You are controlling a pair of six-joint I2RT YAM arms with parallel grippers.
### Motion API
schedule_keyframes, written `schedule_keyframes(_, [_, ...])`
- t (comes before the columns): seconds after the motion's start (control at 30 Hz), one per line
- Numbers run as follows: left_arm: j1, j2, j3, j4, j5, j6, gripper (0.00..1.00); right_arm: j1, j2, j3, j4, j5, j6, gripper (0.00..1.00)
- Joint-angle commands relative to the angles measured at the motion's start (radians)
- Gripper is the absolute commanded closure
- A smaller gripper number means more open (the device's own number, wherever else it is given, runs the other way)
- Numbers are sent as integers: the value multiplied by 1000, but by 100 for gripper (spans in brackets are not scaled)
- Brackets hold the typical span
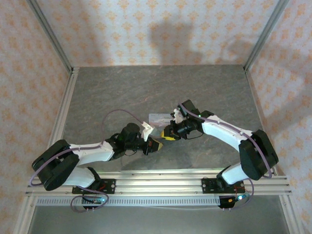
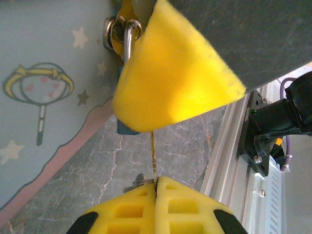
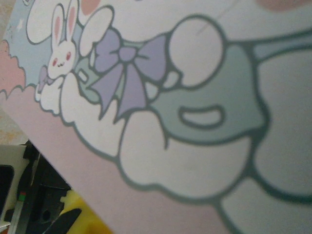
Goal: Unlock a padlock with a key
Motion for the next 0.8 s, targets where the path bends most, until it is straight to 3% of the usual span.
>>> schedule_keyframes(0.0, [22,-32,-12,-21,8,26,100,-4,7,17,-7,-24,-19,100])
schedule_keyframes(0.77, [50,0,51,-106,87,48,100,-4,18,41,-35,-45,-69,100])
